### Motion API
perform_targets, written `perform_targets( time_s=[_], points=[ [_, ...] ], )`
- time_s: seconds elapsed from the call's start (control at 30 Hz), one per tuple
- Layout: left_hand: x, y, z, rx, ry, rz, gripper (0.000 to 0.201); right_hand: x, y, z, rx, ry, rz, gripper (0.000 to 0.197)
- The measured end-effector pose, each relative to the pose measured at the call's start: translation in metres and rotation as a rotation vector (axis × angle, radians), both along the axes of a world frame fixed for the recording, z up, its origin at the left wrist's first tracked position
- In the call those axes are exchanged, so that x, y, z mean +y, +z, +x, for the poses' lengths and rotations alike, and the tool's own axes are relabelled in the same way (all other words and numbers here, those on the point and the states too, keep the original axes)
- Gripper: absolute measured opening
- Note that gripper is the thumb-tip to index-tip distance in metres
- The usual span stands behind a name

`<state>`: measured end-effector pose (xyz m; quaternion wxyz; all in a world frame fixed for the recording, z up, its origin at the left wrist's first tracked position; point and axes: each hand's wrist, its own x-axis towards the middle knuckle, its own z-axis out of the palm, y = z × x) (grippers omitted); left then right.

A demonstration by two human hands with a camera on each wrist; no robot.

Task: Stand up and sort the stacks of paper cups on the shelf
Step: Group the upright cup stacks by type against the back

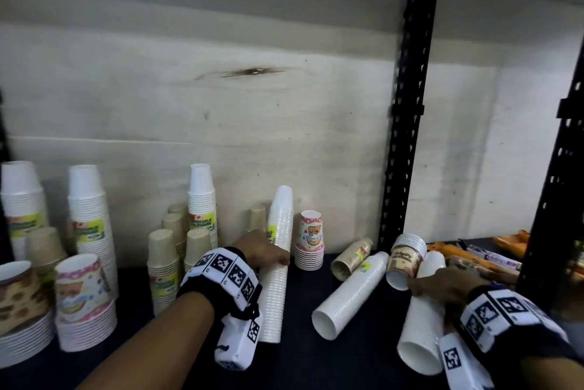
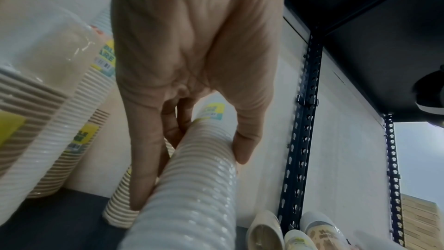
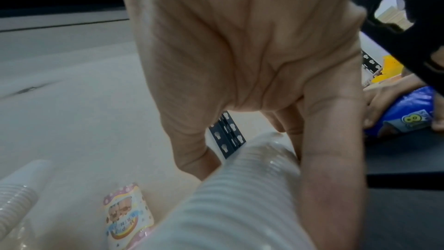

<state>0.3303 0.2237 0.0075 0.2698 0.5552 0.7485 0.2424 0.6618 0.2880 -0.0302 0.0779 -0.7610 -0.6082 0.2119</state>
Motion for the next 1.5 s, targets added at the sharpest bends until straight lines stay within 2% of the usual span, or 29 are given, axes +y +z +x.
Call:
perform_targets(
  time_s=[0.07,0.17,0.27,0.3,0.4,0.5,0.63,0.77,0.9,1.07,1.23,1.33,1.5],
  points=[
    [-0.001,0.001,-0.002,-0.018,0.023,0.040,0.051,0.002,0.002,0.004,0.035,-0.026,0.010,0.080],
    [-0.001,-0.001,-0.005,-0.030,0.069,0.095,0.072,0.002,0.010,0.001,0.117,0.030,0.083,0.079],
    [-0.002,-0.005,-0.008,0.010,0.112,0.143,0.085,0.036,0.001,0.004,0.204,0.075,0.121,0.106],
    [-0.002,-0.007,-0.009,0.013,0.123,0.158,0.086,0.039,0.004,-0.001,0.233,0.081,0.135,0.106],
    [-0.003,-0.008,-0.013,0.006,0.128,0.191,0.087,0.010,0.037,-0.034,0.297,0.115,0.207,0.088],
    [-0.001,-0.008,-0.018,0.016,0.126,0.214,0.085,0.000,0.056,-0.056,0.393,0.163,0.247,0.083],
    [0.001,-0.012,-0.024,0.015,0.137,0.295,0.080,0.003,0.068,-0.083,0.462,0.255,0.316,0.061],
    [0.005,-0.020,-0.028,0.011,0.166,0.394,0.079,0.005,0.072,-0.108,0.599,0.318,0.331,0.054],
    [0.010,-0.028,-0.033,0.046,0.201,0.456,0.082,0.011,0.064,-0.131,0.675,0.411,0.339,0.056],
    [0.017,-0.042,-0.036,0.066,0.238,0.464,0.086,0.019,0.038,-0.150,0.572,0.536,0.317,0.071],
    [0.023,-0.051,-0.038,0.105,0.258,0.460,0.094,0.025,0.019,-0.161,0.552,0.622,0.280,0.066],
    [0.024,-0.054,-0.041,0.094,0.228,0.460,0.091,0.030,0.017,-0.163,0.538,0.677,0.268,0.064],
    [0.024,-0.062,-0.046,-0.002,0.143,0.370,0.093,0.037,0.014,-0.165,0.558,0.688,0.258,0.058]
  ],
)
